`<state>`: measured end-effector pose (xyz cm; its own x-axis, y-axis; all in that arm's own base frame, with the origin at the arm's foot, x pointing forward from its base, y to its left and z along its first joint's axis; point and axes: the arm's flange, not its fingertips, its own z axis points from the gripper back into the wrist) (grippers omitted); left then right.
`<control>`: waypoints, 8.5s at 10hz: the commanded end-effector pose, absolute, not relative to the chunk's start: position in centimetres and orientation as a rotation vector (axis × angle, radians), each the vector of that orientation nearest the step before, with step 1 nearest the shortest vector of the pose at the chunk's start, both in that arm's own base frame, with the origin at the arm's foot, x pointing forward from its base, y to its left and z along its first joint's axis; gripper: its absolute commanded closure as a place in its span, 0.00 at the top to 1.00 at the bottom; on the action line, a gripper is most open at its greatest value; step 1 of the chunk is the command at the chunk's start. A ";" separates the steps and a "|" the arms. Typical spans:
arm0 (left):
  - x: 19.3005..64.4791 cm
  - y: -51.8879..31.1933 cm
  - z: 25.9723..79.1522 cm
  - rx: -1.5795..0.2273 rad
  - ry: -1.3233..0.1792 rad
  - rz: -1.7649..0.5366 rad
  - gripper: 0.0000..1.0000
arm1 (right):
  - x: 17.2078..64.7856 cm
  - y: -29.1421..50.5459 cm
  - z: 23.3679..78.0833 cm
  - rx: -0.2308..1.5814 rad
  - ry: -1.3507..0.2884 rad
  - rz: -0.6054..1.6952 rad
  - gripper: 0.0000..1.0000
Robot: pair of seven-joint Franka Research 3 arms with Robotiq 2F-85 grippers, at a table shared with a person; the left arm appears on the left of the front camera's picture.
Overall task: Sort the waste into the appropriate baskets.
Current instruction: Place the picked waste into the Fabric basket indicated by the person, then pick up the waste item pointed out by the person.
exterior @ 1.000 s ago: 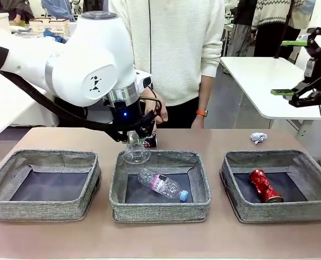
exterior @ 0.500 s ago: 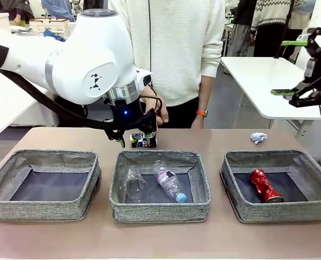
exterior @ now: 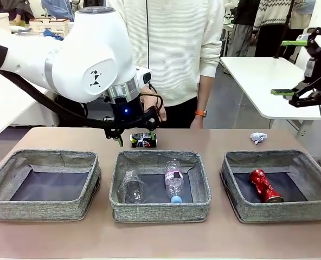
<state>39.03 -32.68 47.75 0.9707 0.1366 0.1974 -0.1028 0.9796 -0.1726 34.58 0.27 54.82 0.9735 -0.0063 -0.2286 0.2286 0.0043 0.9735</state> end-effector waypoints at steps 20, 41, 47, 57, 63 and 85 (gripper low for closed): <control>26.3 0.2 59.2 -1.158 -0.452 -0.491 1.00 | 34.6 0.2 55.0 1.563 0.170 -0.175 1.00; 26.3 0.2 59.2 -1.158 -0.452 -0.491 1.00 | 37.3 4.1 54.7 0.252 -0.848 -0.633 1.00; 26.3 0.2 59.2 -1.158 -0.452 -0.491 1.00 | 37.5 2.3 55.9 0.875 -0.613 -0.346 1.00; 26.3 0.2 59.2 -1.158 -0.452 -0.491 1.00 | 57.9 -5.4 44.1 0.163 -0.247 -0.105 1.00; 26.3 0.2 59.2 -1.158 -0.452 -0.491 1.00 | 62.4 -6.6 36.2 0.214 -0.101 -0.149 1.00; 26.3 0.2 59.2 -1.158 -0.452 -0.491 1.00 | 65.1 -5.2 32.9 0.213 -0.112 -0.170 1.00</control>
